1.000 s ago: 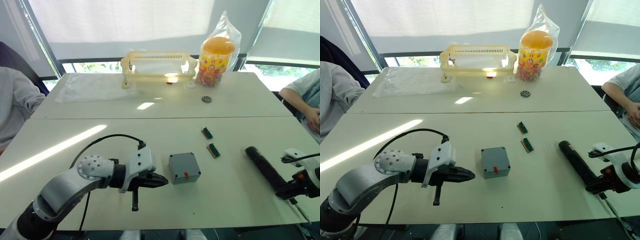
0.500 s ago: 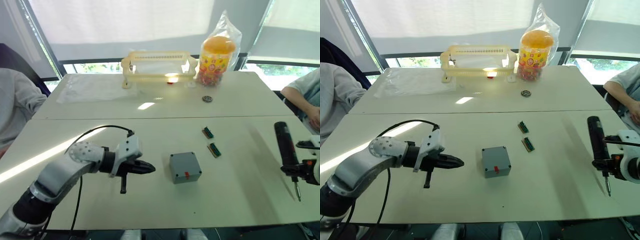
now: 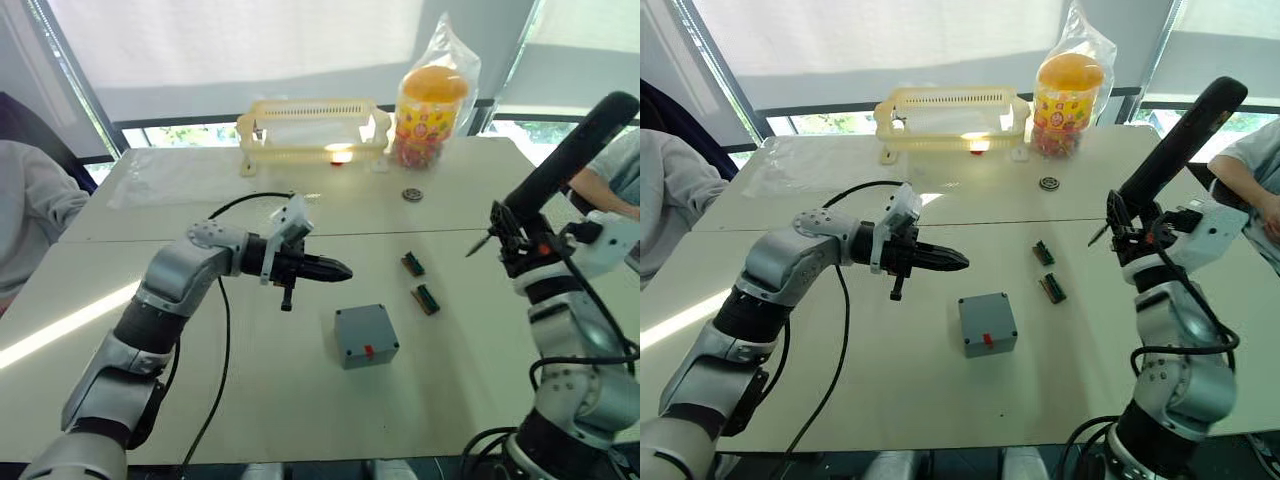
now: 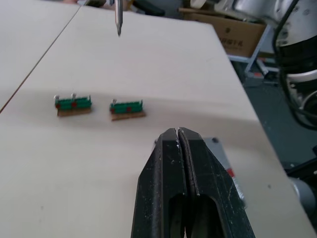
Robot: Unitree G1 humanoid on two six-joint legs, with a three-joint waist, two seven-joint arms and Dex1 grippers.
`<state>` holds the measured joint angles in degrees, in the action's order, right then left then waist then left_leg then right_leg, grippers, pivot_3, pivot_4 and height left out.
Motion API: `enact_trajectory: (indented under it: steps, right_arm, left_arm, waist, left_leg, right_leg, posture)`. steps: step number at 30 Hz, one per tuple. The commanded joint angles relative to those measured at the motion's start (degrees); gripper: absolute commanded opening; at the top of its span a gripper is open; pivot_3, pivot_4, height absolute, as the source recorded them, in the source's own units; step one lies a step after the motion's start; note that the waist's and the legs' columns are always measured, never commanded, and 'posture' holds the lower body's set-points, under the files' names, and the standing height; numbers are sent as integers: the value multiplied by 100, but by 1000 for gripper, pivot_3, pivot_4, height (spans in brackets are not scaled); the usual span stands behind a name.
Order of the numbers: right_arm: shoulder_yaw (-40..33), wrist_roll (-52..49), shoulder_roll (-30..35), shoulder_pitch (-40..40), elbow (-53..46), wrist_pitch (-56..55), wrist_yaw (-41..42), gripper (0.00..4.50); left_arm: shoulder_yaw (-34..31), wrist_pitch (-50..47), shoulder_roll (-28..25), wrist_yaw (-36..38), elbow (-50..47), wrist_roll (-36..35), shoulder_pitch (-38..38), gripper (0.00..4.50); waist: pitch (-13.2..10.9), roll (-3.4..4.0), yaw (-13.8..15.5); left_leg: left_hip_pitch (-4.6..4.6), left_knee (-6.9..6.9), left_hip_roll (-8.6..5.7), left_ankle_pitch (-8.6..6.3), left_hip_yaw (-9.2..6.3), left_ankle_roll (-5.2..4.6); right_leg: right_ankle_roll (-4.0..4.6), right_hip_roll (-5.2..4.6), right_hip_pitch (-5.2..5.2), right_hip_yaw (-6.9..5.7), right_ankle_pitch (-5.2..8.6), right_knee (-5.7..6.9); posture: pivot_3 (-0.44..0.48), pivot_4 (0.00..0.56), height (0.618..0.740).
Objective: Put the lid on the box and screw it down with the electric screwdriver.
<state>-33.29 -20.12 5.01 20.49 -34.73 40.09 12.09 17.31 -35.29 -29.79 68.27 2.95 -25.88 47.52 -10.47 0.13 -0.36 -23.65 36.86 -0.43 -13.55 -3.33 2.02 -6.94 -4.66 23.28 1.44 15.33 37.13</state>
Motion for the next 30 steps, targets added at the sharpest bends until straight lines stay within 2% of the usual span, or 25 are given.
enact_trajectory:
  steps: [1, 3, 7, 11, 16, 21, 30]
  right_arm:
    - [262, -684, -124, -154, -477, -351, 145, 1775]
    - [490, -972, -184, -325, -544, -452, 258, 1775]
    - [1184, -892, -50, -868, -612, -654, 443, 1775]
    - [1710, -1062, -25, -1298, -799, -747, 539, 1775]
    - [2178, -1060, 147, -1670, -954, -883, 600, 1775]
    - [2412, -1049, 288, -1754, -965, -944, 509, 1775]
    - [2538, -977, 450, -1918, -864, -1152, 451, 1775]
  left_arm:
    - [210, 281, 98, 13, -203, 317, 11, 0]
    - [269, 284, 122, -34, -364, 410, -91, 0]
    - [218, 144, 251, -325, -701, 443, -385, 0]
    - [427, -47, 118, -347, -1230, 502, -763, 0]
    - [570, -109, 316, -702, -1316, 704, -929, 0]
    - [875, 51, 308, -797, -1306, 1046, -1198, 0]
    - [917, 42, 382, -788, -1326, 1087, -1256, 0]
  waist:
    - [0, 0, -25]
    - [-1, 2, -61]
    - [0, 5, -84]
    - [0, 5, -82]
    - [-1, 2, -32]
    - [-1, -1, -49]
    - [0, 0, -40]
  left_leg:
    - [0, 5, -3, 0, 2, 1]
    - [3, 11, -2, 0, 2, 0]
    - [15, 2, 6, 0, 0, -1]
    - [18, -3, 10, 0, -2, -1]
    - [16, 6, 7, 0, -4, -1]
    - [17, 7, 7, 0, -4, -1]
    - [18, 7, 8, 0, -7, -1]
  right_leg:
    - [0, -3, -3, 1, 0, 0]
    - [1, -3, -8, 3, -1, 3]
    - [6, 7, -7, 4, 1, 13]
    - [10, 13, -5, 4, 3, 15]
    - [10, 9, -15, 1, 4, 11]
    - [11, 9, -15, 1, 4, 8]
    - [12, 10, -18, -2, 4, 8]
  posture:
    - [0, 150, 740]
    - [0, 150, 740]
    - [0, 150, 740]
    - [0, 150, 740]
    - [0, 150, 740]
    - [0, 150, 740]
    - [0, 150, 740]
